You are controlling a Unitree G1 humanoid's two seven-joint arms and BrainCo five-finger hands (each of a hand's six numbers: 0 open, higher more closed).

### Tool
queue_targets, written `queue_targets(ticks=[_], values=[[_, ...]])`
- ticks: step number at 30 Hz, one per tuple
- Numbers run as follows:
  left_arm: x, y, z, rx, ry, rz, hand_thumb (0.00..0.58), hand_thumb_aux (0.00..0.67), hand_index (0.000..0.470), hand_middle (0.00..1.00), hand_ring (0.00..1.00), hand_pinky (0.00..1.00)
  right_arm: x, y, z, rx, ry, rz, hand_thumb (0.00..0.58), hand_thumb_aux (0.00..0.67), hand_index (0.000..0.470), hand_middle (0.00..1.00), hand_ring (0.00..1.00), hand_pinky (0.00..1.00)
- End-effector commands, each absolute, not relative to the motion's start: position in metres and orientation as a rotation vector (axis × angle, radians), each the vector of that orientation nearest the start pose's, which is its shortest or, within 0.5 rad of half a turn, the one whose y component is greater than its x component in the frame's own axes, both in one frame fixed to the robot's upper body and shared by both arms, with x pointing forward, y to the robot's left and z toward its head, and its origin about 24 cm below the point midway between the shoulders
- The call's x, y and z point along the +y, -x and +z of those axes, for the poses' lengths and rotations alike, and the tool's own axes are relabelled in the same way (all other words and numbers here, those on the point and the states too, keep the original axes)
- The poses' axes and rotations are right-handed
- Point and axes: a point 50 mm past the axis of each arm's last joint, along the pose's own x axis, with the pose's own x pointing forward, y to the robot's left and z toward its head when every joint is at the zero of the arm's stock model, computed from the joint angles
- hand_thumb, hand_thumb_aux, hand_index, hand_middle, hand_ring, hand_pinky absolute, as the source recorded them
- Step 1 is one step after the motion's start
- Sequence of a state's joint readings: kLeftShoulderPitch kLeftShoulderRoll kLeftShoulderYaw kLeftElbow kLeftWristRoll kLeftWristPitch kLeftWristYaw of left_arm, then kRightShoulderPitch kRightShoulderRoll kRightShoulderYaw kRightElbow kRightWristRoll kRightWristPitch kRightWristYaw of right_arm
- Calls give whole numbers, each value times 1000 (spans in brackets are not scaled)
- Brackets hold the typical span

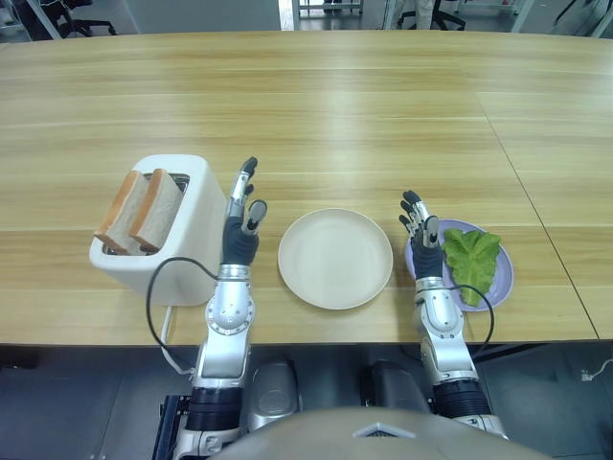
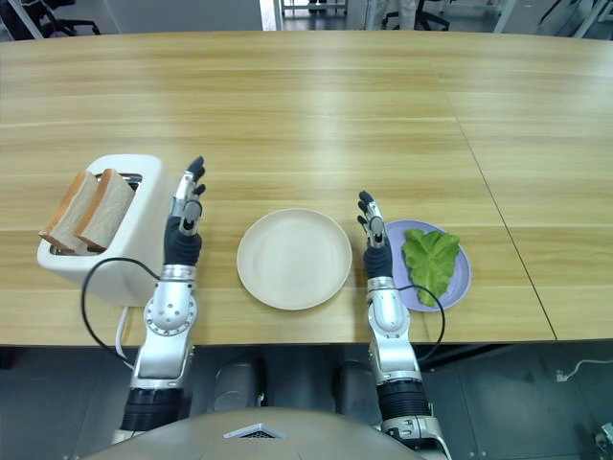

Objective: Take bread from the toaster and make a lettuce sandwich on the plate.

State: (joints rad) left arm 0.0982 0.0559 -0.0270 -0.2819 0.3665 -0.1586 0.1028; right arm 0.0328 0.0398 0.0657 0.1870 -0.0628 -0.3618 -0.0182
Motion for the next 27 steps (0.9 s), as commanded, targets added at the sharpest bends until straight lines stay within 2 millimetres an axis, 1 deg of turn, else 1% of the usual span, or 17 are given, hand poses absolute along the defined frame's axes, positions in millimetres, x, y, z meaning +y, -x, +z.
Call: queue_targets(ticks=[1, 3, 7, 8, 10, 13, 14, 18, 22, 24, 26, 27], values=[[168, -221, 125, -383, -689, 184, 0, 0, 0, 0, 0, 0, -123, -238, 25, -132, 6, 57, 0, 0, 0, 0, 0, 0], [176, -217, 136, -393, -807, 243, 0, 0, 0, 0, 0, 0, -122, -238, 25, -130, 6, 58, 0, 0, 0, 0, 0, 0], [198, -211, 153, -372, -1124, 379, 0, 0, 0, 0, 0, 0, -122, -237, 24, -127, 6, 58, 0, 0, 0, 0, 0, 0], [202, -210, 156, -367, -1173, 406, 0, 0, 0, 0, 0, 0, -122, -237, 24, -127, 6, 59, 0, 0, 0, 0, 0, 0], [218, -208, 163, -334, -1317, 487, 0, 0, 0, 0, 0, 0, -122, -236, 24, -125, 6, 58, 0, 0, 0, 0, 0, 0], [239, -206, 166, -266, -1460, 555, 0, 0, 0, 0, 0, 0, -122, -235, 24, -122, 6, 55, 0, 0, 0, 0, 0, 0], [244, -206, 166, -244, -1490, 569, 0, 0, 0, 0, 0, 0, -122, -235, 24, -121, 7, 54, 0, 0, 0, 0, 0, 0], [275, -198, 162, -78, -1605, 605, 0, 0, 0, 0, 0, 0, -124, -234, 24, -119, 9, 52, 0, 0, 0, 0, 0, 0], [292, -189, 168, 3, -1647, 629, 0, 0, 0, 0, 0, 0, -126, -232, 24, -118, 11, 45, 0, 0, 0, 0, 0, 0], [298, -186, 169, 40, -1659, 623, 0, 0, 0, 0, 0, 0, -127, -231, 24, -117, 12, 39, 0, 0, 0, 0, 0, 0], [307, -183, 164, 124, -1668, 589, 0, 0, 0, 0, 0, 0, -128, -230, 24, -115, 12, 34, 0, 0, 0, 0, 0, 0], [312, -181, 161, 158, -1642, 580, 0, 0, 0, 0, 0, 0, -128, -229, 23, -114, 13, 32, 0, 0, 0, 0, 0, 0]])
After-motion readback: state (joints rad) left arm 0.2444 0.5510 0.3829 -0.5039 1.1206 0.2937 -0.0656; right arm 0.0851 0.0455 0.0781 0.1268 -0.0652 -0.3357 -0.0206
